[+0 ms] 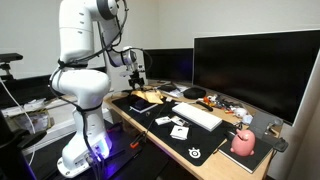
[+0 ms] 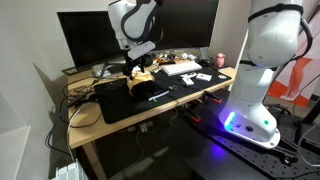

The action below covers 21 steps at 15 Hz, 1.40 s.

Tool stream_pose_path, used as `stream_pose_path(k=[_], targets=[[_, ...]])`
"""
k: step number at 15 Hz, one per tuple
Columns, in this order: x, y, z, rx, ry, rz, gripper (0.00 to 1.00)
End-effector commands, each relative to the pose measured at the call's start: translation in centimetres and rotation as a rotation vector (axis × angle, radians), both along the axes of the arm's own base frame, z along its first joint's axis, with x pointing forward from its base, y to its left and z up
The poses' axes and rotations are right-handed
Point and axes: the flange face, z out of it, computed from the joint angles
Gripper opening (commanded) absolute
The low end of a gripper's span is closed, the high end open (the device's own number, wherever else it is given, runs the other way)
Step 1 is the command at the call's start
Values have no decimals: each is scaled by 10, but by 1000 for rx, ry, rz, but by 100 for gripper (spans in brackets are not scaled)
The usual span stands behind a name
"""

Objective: Wrap the gloves in the yellow towel

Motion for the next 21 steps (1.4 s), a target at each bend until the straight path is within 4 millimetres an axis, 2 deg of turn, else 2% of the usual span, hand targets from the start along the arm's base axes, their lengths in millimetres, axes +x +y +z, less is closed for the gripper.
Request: stream_pose_path(k=[1, 2, 3, 6, 10, 14, 21], targets=[[-14, -5, 6, -45, -37, -15, 65], [-16, -6, 5, -61, -43, -13, 60], [-16, 2, 5, -72, -51, -10, 54], [-20, 7, 6, -88, -68, -14, 29], [-26, 11, 12, -85, -71, -1, 1], [-33, 1, 21, -98, -61, 21, 0], [-53, -23, 23, -140, -16, 22, 0]])
